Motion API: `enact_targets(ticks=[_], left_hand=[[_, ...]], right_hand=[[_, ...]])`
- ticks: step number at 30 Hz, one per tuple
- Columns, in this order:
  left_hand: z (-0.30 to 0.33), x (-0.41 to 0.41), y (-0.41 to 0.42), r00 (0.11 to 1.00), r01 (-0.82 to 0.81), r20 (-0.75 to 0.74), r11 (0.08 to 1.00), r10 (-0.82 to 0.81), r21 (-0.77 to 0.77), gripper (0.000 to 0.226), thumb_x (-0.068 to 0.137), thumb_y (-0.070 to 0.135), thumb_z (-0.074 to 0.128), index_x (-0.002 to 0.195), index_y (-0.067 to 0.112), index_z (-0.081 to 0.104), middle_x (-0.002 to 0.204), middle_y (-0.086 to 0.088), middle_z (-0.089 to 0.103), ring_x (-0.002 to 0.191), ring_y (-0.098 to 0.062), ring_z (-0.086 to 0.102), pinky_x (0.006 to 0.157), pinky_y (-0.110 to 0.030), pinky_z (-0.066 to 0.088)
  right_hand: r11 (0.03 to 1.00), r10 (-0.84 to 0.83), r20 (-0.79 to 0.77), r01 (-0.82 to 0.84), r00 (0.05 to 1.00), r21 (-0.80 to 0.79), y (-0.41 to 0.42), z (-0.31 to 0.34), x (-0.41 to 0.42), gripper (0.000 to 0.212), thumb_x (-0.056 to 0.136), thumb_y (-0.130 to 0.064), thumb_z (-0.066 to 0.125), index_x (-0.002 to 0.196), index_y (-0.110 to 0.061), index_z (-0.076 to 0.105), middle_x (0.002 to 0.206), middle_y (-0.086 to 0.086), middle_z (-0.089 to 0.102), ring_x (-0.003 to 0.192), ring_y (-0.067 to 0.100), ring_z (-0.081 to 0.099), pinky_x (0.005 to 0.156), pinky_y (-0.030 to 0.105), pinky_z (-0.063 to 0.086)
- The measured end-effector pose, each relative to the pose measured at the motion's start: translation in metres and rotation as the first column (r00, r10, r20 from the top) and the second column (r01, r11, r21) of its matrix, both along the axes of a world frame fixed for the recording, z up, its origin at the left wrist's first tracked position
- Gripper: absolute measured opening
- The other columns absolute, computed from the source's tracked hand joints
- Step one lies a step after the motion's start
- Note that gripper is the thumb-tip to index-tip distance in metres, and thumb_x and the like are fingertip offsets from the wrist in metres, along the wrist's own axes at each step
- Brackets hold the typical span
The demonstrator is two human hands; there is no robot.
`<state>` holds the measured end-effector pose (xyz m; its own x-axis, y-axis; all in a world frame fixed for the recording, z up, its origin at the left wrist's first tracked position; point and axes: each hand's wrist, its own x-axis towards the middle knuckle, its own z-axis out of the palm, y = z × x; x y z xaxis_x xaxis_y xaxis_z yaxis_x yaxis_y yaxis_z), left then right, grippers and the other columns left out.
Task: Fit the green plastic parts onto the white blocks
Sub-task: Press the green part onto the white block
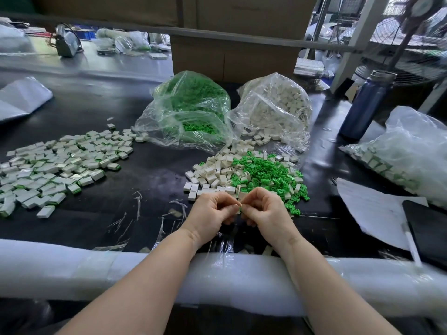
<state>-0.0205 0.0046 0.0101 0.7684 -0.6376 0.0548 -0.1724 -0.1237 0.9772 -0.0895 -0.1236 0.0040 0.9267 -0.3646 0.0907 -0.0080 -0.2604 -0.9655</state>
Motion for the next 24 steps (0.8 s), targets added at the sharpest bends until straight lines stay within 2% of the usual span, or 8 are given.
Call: enact_targets(ticks=[6, 11, 15, 20, 22, 24], left_hand=[[-0.0017, 0.0005, -0.0004, 0.999, 0.039, -0.009, 0.999, -0.039, 0.021, 0.010, 0.085, -0.001, 0.061, 0.084, 0.007, 0.066, 0.068, -0.001, 0.061, 0.055, -0.003, 0.052, 0.058, -0.014, 0.047], [-0.0026, -0.0016, -0.0010, 1.000, -0.006, 0.015, 0.998, 0.007, -0.061, 0.011, 0.085, 0.003, 0.062, 0.088, 0.014, 0.066, 0.074, -0.001, 0.065, 0.065, -0.006, 0.060, 0.066, -0.016, 0.050], [-0.0033, -0.0021, -0.0022, 0.999, -0.016, 0.032, 0.998, 0.018, -0.069, 0.021, 0.083, 0.000, 0.064, 0.097, 0.016, 0.060, 0.089, -0.012, 0.069, 0.082, -0.019, 0.065, 0.080, -0.027, 0.054], [-0.0031, -0.0010, -0.0029, 0.998, -0.049, 0.042, 0.998, 0.051, -0.049, 0.013, 0.086, 0.010, 0.063, 0.099, 0.006, 0.063, 0.081, -0.005, 0.066, 0.072, -0.013, 0.061, 0.072, -0.023, 0.054], [-0.0033, -0.0005, -0.0032, 0.996, -0.050, 0.068, 0.998, 0.052, -0.028, 0.011, 0.087, 0.014, 0.062, 0.095, 0.007, 0.065, 0.078, -0.004, 0.065, 0.070, -0.012, 0.058, 0.072, -0.027, 0.053], [-0.0037, -0.0004, -0.0038, 0.996, -0.059, 0.071, 0.998, 0.061, -0.027, 0.009, 0.089, 0.014, 0.060, 0.093, 0.009, 0.066, 0.076, -0.002, 0.063, 0.068, -0.011, 0.057, 0.070, -0.024, 0.053]], right_hand=[[1.000, 0.013, -0.005, -0.013, 1.000, -0.012, 0.0007, 0.0005, 0.0001, 0.023, 0.083, 0.007, 0.061, 0.074, -0.014, 0.056, 0.058, -0.005, 0.061, 0.049, 0.003, 0.054, 0.050, 0.016, 0.045], [0.992, -0.061, 0.070, 0.053, 0.996, 0.113, 0.0044, 0.0032, 0.0015, 0.017, 0.085, 0.006, 0.060, 0.078, -0.010, 0.058, 0.059, -0.001, 0.062, 0.046, 0.002, 0.054, 0.048, 0.014, 0.044], [0.986, -0.089, 0.080, 0.076, 0.993, 0.146, 0.0033, 0.0035, 0.0014, 0.014, 0.086, 0.003, 0.060, 0.079, -0.009, 0.059, 0.055, -0.003, 0.063, 0.045, 0.005, 0.055, 0.047, 0.015, 0.045], [0.981, -0.080, 0.098, 0.061, 0.992, 0.186, -0.0003, 0.0036, -0.0004, 0.007, 0.087, -0.003, 0.061, 0.083, -0.008, 0.063, 0.062, 0.000, 0.066, 0.051, 0.006, 0.056, 0.050, 0.017, 0.048], [0.981, -0.083, 0.090, 0.065, 0.992, 0.185, -0.0004, 0.0031, 0.0000, 0.008, 0.088, -0.005, 0.060, 0.081, -0.007, 0.063, 0.060, 0.000, 0.065, 0.050, 0.006, 0.055, 0.050, 0.017, 0.047], [0.985, -0.088, 0.067, 0.077, 0.994, 0.157, 0.0014, 0.0021, 0.0013, 0.014, 0.089, -0.008, 0.060, 0.075, -0.008, 0.061, 0.053, -0.003, 0.061, 0.046, 0.005, 0.052, 0.047, 0.017, 0.044]])
